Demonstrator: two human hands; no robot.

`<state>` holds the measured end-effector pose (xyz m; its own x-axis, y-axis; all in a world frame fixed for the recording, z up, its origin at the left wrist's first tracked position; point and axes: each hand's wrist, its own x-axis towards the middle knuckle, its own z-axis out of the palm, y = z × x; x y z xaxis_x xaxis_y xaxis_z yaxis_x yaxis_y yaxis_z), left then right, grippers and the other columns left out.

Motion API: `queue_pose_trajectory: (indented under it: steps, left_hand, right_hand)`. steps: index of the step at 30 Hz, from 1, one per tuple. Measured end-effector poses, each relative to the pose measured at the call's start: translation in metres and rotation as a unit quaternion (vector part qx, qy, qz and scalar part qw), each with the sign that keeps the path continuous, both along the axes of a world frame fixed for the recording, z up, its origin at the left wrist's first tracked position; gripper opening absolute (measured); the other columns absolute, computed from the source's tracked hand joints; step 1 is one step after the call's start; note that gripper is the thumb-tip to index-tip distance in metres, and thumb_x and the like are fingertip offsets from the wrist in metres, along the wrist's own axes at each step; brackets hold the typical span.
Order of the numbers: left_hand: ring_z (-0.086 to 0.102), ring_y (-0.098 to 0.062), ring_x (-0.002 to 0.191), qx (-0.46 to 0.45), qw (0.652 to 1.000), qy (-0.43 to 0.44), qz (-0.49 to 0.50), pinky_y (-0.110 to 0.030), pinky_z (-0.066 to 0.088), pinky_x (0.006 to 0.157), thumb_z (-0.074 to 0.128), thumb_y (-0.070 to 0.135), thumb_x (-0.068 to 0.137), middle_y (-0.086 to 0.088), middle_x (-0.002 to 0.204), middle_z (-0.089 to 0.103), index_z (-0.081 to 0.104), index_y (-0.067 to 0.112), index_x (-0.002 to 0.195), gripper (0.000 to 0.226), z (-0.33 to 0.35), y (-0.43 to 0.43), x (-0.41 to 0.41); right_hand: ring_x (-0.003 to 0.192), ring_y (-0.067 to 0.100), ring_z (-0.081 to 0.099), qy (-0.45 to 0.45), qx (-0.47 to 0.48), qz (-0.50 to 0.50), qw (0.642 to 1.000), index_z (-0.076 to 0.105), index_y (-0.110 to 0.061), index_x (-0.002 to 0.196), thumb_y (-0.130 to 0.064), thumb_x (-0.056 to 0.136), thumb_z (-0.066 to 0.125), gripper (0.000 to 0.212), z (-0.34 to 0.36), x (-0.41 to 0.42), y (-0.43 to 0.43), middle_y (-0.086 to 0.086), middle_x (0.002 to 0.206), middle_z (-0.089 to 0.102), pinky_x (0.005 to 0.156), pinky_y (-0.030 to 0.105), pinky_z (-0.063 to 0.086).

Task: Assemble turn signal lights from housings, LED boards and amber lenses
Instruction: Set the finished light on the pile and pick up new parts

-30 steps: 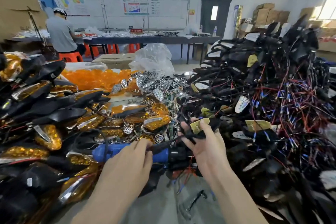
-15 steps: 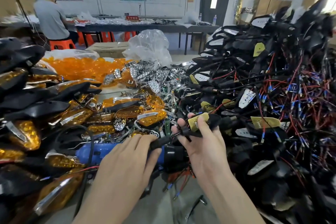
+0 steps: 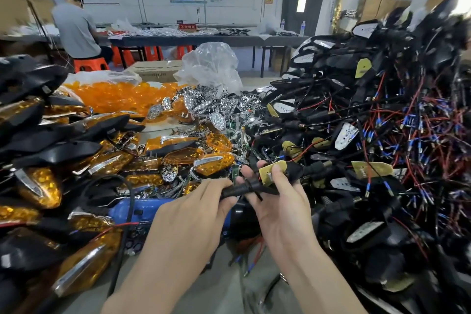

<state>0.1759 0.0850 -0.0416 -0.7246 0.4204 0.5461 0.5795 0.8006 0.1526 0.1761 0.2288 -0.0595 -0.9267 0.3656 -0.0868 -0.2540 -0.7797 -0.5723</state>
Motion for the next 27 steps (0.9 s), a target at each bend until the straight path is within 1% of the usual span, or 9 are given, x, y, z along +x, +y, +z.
queue_pose_trajectory:
  steps: [4, 7, 9, 10, 12, 17, 21, 24, 27]
  left_hand:
    - [0.060, -0.008, 0.051, 0.016, 1.000, 0.014, -0.002, -0.010, 0.018, 0.045, 0.053, 0.036, 0.087, 0.014, 0.076, 0.067, 0.070, 0.020, 0.099, 0.026, -0.004, 0.002, -0.002]
    - [0.064, -0.009, 0.059, 0.023, 0.999, 0.039, -0.008, -0.016, 0.032, 0.047, 0.051, 0.037, 0.089, 0.013, 0.078, 0.067, 0.071, 0.020, 0.099, 0.028, -0.007, 0.003, -0.003]
    - [0.067, -0.011, 0.064, 0.032, 0.997, 0.063, -0.014, -0.019, 0.041, 0.049, 0.060, 0.034, 0.096, 0.012, 0.082, 0.069, 0.072, 0.020, 0.101, 0.019, -0.011, 0.003, -0.004]
    - [0.068, -0.012, 0.066, 0.037, 0.997, 0.069, -0.014, -0.021, 0.045, 0.051, 0.064, 0.032, 0.095, 0.012, 0.083, 0.070, 0.073, 0.019, 0.101, 0.017, -0.013, 0.004, -0.005]
    - [0.070, -0.013, 0.070, 0.045, 0.997, 0.066, -0.014, -0.022, 0.049, 0.053, 0.065, 0.034, 0.083, 0.010, 0.084, 0.073, 0.074, 0.018, 0.101, 0.025, -0.016, 0.004, -0.005]
    - [0.072, -0.012, 0.073, 0.062, 0.996, 0.063, -0.024, -0.022, 0.054, 0.053, 0.050, 0.041, 0.088, 0.008, 0.085, 0.075, 0.076, 0.015, 0.098, 0.039, -0.014, 0.005, -0.004]
    - [0.073, -0.014, 0.069, 0.095, 0.994, 0.053, -0.026, -0.027, 0.055, 0.046, 0.068, 0.038, 0.089, 0.007, 0.085, 0.076, 0.075, 0.014, 0.099, 0.027, -0.015, 0.004, -0.003]
    - [0.072, -0.014, 0.065, 0.100, 0.994, 0.042, -0.026, -0.028, 0.053, 0.043, 0.065, 0.036, 0.084, 0.008, 0.083, 0.075, 0.075, 0.015, 0.100, 0.028, -0.017, 0.003, -0.003]
    - [0.070, -0.010, 0.065, 0.110, 0.993, 0.022, -0.024, -0.028, 0.053, 0.043, 0.066, 0.040, 0.088, 0.012, 0.084, 0.075, 0.073, 0.020, 0.101, 0.026, -0.018, 0.000, -0.003]
  right_hand:
    - [0.086, 0.031, 0.077, -0.003, -0.002, 0.000, 1.000, 0.057, -0.004, 0.124, -0.014, 0.107, 0.049, 0.022, -0.002, -0.001, 0.000, 0.008, 0.092, 0.075, 0.069, 0.040, 0.063]
    - [0.085, 0.030, 0.077, -0.004, -0.014, 0.011, 1.000, 0.056, -0.005, 0.123, -0.015, 0.107, 0.048, 0.021, -0.003, -0.002, -0.002, 0.008, 0.091, 0.076, 0.069, 0.040, 0.063]
    - [0.084, 0.029, 0.076, -0.003, -0.014, 0.017, 1.000, 0.057, -0.007, 0.120, -0.016, 0.107, 0.048, 0.018, -0.005, -0.002, -0.005, 0.008, 0.092, 0.074, 0.067, 0.038, 0.063]
    - [0.083, 0.028, 0.076, 0.000, -0.012, 0.022, 1.000, 0.056, -0.009, 0.117, -0.016, 0.107, 0.048, 0.015, -0.005, -0.002, -0.006, 0.008, 0.094, 0.073, 0.066, 0.037, 0.062]
    - [0.082, 0.027, 0.075, 0.006, -0.007, 0.028, 1.000, 0.056, -0.011, 0.117, -0.018, 0.107, 0.048, 0.014, -0.007, -0.001, -0.009, 0.008, 0.095, 0.072, 0.064, 0.035, 0.061]
    - [0.087, 0.028, 0.075, 0.008, 0.010, 0.052, 0.999, 0.051, -0.005, 0.133, -0.023, 0.106, 0.047, 0.033, -0.008, -0.001, -0.014, 0.007, 0.095, 0.073, 0.063, 0.035, 0.060]
    - [0.089, 0.029, 0.075, 0.017, 0.019, 0.059, 0.998, 0.054, -0.013, 0.124, -0.024, 0.105, 0.047, 0.022, -0.009, 0.001, -0.014, 0.005, 0.094, 0.074, 0.067, 0.037, 0.062]
    - [0.090, 0.029, 0.075, 0.021, 0.023, 0.065, 0.997, 0.052, -0.016, 0.125, -0.023, 0.106, 0.045, 0.021, -0.010, 0.003, -0.015, 0.005, 0.096, 0.073, 0.072, 0.040, 0.062]
    - [0.089, 0.028, 0.075, 0.022, 0.009, 0.086, 0.996, 0.051, -0.016, 0.125, -0.021, 0.107, 0.044, 0.020, -0.010, 0.003, -0.014, 0.008, 0.096, 0.073, 0.071, 0.038, 0.063]
